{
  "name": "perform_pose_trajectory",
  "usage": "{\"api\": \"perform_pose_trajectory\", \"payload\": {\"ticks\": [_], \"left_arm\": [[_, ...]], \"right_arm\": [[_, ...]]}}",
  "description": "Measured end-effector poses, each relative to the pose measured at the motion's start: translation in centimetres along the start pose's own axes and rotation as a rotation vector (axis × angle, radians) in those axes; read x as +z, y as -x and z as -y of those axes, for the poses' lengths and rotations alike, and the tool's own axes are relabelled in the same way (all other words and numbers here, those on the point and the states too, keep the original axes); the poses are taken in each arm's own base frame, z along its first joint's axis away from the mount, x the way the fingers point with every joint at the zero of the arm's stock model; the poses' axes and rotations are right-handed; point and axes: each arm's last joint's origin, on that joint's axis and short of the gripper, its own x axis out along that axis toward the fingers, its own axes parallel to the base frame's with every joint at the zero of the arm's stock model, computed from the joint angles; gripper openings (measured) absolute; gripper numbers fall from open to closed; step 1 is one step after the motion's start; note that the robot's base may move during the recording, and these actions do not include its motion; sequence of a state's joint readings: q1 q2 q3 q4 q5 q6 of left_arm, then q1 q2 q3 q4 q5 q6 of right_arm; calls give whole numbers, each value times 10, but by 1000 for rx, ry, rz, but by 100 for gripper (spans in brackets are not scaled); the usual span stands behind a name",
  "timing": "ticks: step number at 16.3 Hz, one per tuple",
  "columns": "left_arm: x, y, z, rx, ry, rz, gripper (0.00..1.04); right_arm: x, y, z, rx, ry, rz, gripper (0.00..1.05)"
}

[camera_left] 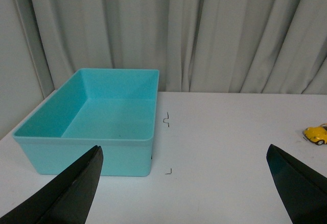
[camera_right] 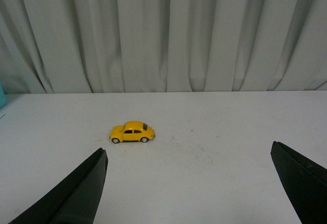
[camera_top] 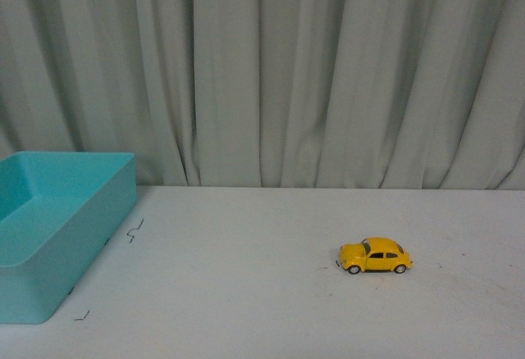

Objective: Wind up and store yellow beetle toy

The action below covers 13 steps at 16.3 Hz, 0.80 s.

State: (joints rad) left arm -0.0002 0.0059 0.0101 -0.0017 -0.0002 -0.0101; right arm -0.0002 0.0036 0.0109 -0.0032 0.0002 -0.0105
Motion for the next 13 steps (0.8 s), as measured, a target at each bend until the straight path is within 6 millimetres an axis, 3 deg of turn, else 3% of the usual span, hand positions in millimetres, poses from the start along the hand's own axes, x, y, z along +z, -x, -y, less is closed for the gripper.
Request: {"api": "perform_pose_trajectory", "payload": {"ticks": [13], "left_arm": [[0, 0, 0, 0, 0, 0, 98]], "right_arm": [[0, 0, 0, 0, 0, 0, 98]]}}
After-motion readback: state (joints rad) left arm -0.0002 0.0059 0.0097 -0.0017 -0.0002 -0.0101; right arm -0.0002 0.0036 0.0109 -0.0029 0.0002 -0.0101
